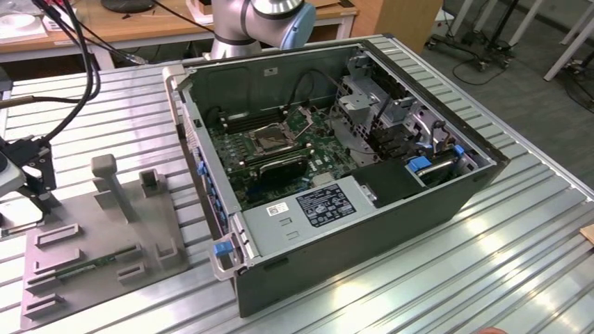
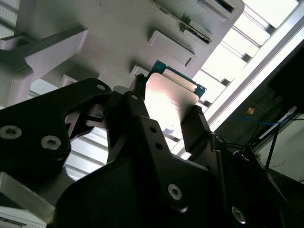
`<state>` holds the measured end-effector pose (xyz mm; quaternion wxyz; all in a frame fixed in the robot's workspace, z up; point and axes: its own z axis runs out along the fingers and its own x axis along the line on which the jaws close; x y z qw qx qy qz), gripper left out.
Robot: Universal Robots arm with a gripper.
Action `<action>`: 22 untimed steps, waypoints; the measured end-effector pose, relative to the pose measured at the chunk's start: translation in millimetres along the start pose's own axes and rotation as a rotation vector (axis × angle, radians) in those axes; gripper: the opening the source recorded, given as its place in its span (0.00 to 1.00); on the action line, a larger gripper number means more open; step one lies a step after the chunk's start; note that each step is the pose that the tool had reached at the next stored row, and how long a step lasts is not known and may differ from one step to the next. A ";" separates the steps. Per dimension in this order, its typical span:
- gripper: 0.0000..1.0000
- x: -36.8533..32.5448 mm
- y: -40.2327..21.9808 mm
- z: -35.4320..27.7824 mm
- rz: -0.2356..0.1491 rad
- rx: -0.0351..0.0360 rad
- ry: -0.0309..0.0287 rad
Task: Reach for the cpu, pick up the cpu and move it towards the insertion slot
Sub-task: 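Pick up the cpu and move it towards the insertion slot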
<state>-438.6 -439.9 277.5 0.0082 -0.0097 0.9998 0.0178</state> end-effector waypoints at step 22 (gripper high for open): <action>0.54 -0.2 0.5 -15.1 0.000 0.0002 0.0002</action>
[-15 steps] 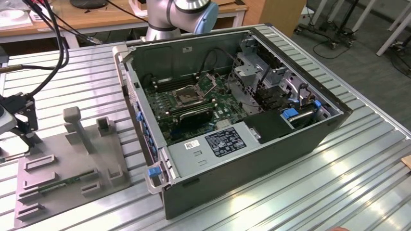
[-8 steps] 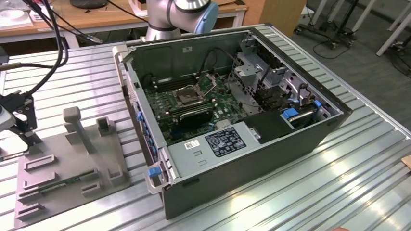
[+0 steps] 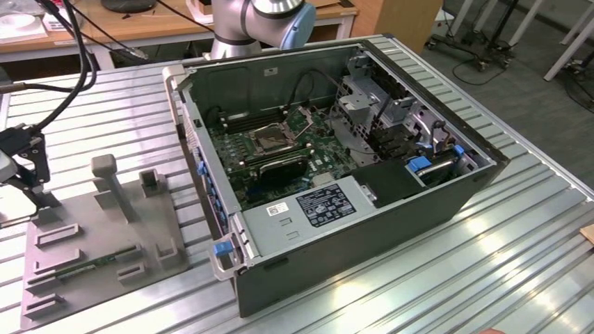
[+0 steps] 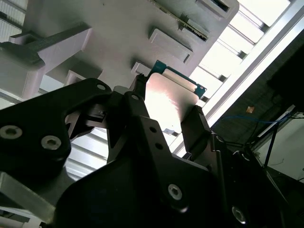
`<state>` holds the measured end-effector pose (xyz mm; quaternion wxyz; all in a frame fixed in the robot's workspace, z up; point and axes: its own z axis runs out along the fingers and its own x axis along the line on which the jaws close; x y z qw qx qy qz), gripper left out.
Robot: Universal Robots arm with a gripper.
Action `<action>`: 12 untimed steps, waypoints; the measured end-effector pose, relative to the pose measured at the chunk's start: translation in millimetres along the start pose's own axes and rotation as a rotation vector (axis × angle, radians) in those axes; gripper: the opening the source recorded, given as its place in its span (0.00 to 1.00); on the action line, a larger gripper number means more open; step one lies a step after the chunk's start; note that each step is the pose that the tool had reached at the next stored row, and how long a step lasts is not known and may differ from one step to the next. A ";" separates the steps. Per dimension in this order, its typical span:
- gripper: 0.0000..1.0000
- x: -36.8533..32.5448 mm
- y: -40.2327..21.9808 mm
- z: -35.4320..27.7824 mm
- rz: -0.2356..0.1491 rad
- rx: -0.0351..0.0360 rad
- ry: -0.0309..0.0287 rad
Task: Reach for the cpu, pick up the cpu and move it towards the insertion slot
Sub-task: 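Pick up the cpu and move it towards the insertion slot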
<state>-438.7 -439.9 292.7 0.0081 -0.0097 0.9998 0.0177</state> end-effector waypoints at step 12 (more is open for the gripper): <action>0.54 -0.2 0.4 -11.7 0.000 0.0000 0.0001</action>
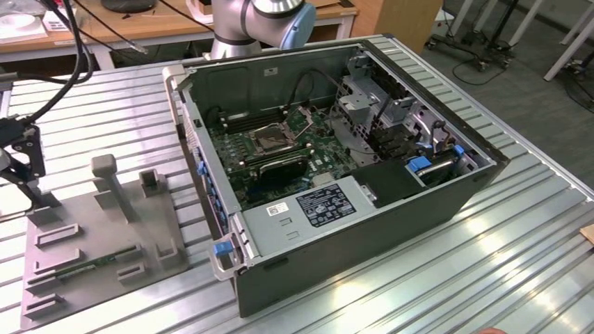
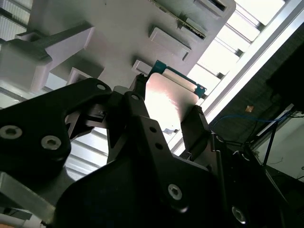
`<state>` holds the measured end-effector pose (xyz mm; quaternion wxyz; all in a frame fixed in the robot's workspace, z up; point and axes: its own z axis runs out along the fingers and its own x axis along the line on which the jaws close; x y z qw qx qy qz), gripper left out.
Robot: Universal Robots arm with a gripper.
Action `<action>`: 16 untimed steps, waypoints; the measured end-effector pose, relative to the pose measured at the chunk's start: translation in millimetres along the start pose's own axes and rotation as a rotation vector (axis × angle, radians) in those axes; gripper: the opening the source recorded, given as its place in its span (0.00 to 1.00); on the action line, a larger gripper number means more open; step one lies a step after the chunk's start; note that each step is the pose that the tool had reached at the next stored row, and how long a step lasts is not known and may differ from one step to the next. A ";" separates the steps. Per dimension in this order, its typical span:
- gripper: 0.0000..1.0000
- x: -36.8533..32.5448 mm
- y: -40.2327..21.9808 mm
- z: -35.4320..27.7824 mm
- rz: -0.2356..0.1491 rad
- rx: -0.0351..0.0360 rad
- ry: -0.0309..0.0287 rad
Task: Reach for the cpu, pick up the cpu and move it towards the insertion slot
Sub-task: 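Pick up the cpu and move it towards the insertion slot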
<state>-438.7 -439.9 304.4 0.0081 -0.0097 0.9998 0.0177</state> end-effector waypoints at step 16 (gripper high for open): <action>0.54 -0.2 0.5 -14.2 0.000 0.0000 0.0001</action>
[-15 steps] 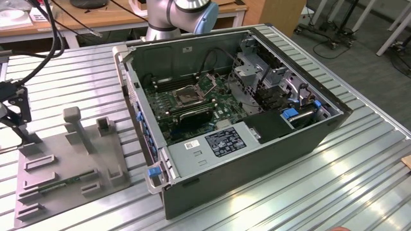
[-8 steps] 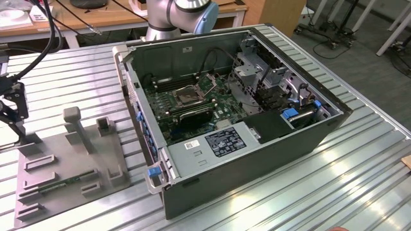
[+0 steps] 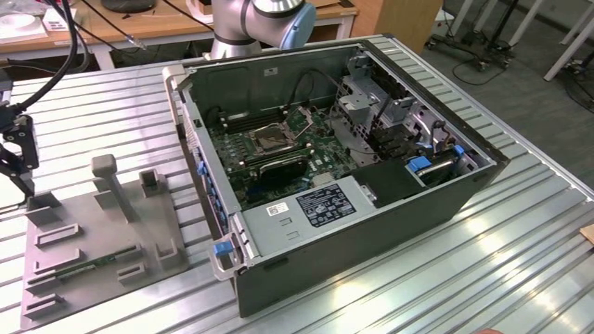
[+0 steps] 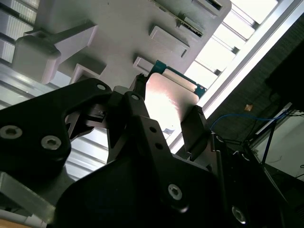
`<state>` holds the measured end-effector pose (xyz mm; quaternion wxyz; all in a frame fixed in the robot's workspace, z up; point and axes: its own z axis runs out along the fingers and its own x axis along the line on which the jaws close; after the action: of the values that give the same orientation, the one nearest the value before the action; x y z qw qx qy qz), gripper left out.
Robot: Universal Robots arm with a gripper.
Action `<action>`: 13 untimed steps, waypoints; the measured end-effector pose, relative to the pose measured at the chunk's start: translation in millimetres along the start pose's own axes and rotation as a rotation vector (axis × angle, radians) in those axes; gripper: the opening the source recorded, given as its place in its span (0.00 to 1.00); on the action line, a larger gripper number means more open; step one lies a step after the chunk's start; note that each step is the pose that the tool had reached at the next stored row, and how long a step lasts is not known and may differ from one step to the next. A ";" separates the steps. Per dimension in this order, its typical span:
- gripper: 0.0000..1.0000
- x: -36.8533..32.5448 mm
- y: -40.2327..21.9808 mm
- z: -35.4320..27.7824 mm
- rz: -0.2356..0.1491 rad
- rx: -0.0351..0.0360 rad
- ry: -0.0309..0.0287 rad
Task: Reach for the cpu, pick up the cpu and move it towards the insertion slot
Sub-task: 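Pick up the cpu and move it towards the insertion slot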
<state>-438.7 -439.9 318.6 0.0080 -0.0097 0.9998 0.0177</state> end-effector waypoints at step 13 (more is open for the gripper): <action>0.54 -0.1 0.1 -3.8 0.000 0.0000 0.0000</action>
<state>-438.7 -439.9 322.4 0.0080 -0.0096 0.9998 0.0176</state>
